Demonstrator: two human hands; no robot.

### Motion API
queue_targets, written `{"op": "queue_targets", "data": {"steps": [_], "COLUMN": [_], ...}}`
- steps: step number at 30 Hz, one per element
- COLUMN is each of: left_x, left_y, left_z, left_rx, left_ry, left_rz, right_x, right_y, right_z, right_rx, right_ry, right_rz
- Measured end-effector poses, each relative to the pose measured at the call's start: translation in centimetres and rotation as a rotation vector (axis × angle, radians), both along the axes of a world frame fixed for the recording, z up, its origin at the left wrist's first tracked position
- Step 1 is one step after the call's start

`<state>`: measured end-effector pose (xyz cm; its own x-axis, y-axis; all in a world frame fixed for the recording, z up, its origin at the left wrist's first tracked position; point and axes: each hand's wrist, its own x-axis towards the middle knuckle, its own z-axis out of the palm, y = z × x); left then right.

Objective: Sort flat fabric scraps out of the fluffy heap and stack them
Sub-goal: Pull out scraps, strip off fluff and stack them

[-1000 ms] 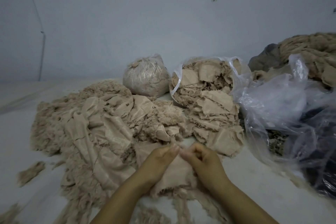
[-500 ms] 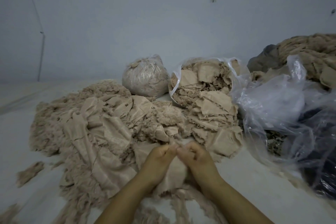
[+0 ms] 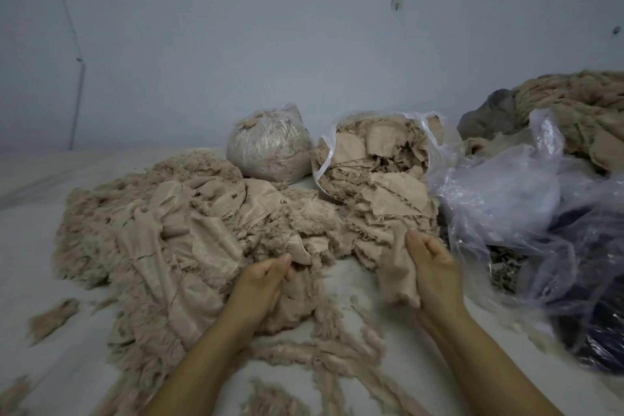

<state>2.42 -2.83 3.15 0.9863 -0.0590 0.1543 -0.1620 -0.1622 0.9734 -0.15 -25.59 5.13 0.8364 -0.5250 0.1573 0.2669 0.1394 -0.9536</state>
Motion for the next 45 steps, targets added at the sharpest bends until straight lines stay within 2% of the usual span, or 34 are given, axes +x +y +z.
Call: {"op": "queue_targets", "data": {"steps": [2,3,5,7,9,10,11,14,17,20,22,24,26,28,30,32,33,35,37,39,40,41,43,45], "left_x": [-0.1,0.1,0.6,0.7,0.8,0.6,0.5,0.2,-0.1,-0.3,-0.3,-0.4,-0.3,0.1,0.8,1.8,2.0,2.1,1.3,0.2,-0.2,-0.6,-1.4,-1.5], "left_y": [-0.2,-0.1,0.4,1.1,1.5,1.5,1.4,1.4,1.1,0.7,0.6,0.6,0.6,0.4,0.4,0.9,1.4,2.1,1.6,0.3,-0.5,-1.3,-2.6,-3.3], "left_z": [0.1,0.1,-0.1,-0.3,-0.8,-0.8,-0.6,0.2,1.1,1.2,1.2,1.0,0.8,0.6,0.1,-0.4,-0.5,-0.8,-0.6,0.0,0.2,0.3,0.7,0.5], "left_rx": [0.009,0.079,0.379,0.793,1.047,1.046,0.963,0.487,0.035,-0.185,-0.194,-0.070,0.081,0.130,0.161,0.168,0.149,0.121,0.216,0.370,0.382,0.353,0.192,0.046], "left_ry": [-0.068,-0.156,-0.331,-0.263,-0.113,-0.096,-0.099,-0.129,-0.095,-0.017,-0.002,-0.039,-0.074,-0.102,-0.136,-0.138,-0.130,-0.152,-0.257,-0.469,-0.546,-0.531,-0.307,-0.155], "left_rz": [-0.013,0.028,0.168,0.202,0.159,0.157,0.167,0.159,0.081,-0.007,-0.048,-0.007,-0.004,-0.065,0.056,0.313,0.403,0.448,0.399,0.360,0.308,0.216,-0.049,-0.187], "right_x": [0.5,0.8,1.5,1.7,1.0,0.5,0.0,-0.8,-0.7,-0.4,-0.1,0.0,-0.2,-0.5,-0.6,-0.9,-1.0,-1.1,-0.9,-0.9,-1.1,-1.2,-1.5,-1.4], "right_y": [-0.6,-1.0,-2.6,-3.8,-2.9,-1.8,-0.6,3.2,5.5,7.0,7.8,8.2,8.6,9.1,9.3,9.0,8.6,7.3,6.1,5.7,5.9,6.0,6.4,6.6], "right_z": [0.1,0.2,0.6,0.7,0.5,0.4,0.1,-0.8,-0.9,-0.9,-1.2,-1.5,-1.6,-1.9,-2.1,-1.9,-1.7,-1.2,-0.7,-0.7,-0.8,-0.9,-1.2,-1.6], "right_rx": [-0.047,-0.058,-0.220,-0.517,-0.650,-0.642,-0.617,-0.456,-0.332,-0.237,-0.149,-0.129,-0.230,-0.315,-0.335,-0.294,-0.224,-0.005,0.084,0.070,0.073,0.085,0.107,0.104], "right_ry": [0.012,0.010,0.070,0.259,0.256,0.204,0.176,0.206,0.274,0.329,0.304,0.227,0.127,0.081,0.074,0.062,0.054,0.032,0.040,0.059,0.059,0.054,0.036,0.033], "right_rz": [0.047,0.048,-0.080,-0.254,-0.276,-0.200,-0.066,0.377,0.547,0.666,0.638,0.546,0.544,0.536,0.472,0.424,0.396,0.350,0.365,0.466,0.518,0.570,0.637,0.550]}}
